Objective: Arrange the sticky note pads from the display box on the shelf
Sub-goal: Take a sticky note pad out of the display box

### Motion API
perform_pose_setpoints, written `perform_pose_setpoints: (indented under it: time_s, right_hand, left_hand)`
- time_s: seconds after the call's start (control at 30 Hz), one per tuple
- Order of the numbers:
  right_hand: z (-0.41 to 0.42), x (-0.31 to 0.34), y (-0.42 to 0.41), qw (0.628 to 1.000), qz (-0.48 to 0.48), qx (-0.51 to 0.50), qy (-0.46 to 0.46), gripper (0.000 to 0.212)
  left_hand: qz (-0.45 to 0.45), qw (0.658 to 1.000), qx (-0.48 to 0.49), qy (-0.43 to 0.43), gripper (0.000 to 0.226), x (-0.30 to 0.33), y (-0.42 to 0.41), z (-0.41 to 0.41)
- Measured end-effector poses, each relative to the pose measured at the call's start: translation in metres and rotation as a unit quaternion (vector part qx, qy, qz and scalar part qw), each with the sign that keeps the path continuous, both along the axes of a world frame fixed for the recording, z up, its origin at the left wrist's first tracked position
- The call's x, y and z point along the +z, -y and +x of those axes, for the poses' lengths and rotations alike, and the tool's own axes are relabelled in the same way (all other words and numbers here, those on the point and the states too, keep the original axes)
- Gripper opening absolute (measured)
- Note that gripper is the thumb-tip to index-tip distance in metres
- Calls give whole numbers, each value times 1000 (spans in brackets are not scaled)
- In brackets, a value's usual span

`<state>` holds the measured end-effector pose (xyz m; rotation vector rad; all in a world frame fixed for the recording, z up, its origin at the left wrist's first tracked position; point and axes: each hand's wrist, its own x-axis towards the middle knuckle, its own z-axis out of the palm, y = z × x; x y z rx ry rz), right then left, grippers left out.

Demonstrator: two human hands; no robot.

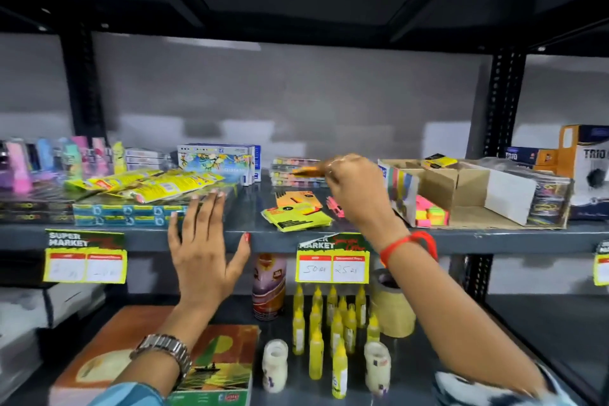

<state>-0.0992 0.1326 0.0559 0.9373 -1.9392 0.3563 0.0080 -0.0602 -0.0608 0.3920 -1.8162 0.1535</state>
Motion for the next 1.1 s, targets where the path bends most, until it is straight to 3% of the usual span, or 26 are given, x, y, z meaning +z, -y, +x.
perform_pose_setpoints:
  time_s: [0.13,0.23,0.3,0.37,0.47,0.6,0.83,1.1]
  right_hand:
    - [-7,3,34,989,109,-24,93,21]
    - [-15,2,42,969,150,13,195,26]
    - [-15,3,40,963,118,37,240,25]
    - [-4,4,32,974,55,35,215,22]
    - [31,-2,17,982,23,20,186,45]
    - [67,-25,14,971,85,-31,221,76]
    - [58,-27,37,956,93,-83,267,56]
    - [74,-19,23,949,-22,-39,311,55]
  left_hand:
    - [0,1000,-2,2,66,0,-1,-1]
    - [-1,1000,-4,10,66,0,0,-1]
    - [-3,1000,-3,12,66,-1,0,-1]
    - [-1,1000,-4,12,66,-1,-1,-1]
    - [2,1000,-5,9,65,0,-1,-2]
    - [3,1000,-4,6,65,0,-1,-3]
    - [2,1000,-3,21,65,0,0,-3]
    - [-2,1000,-18,11,68,-1,1,-3]
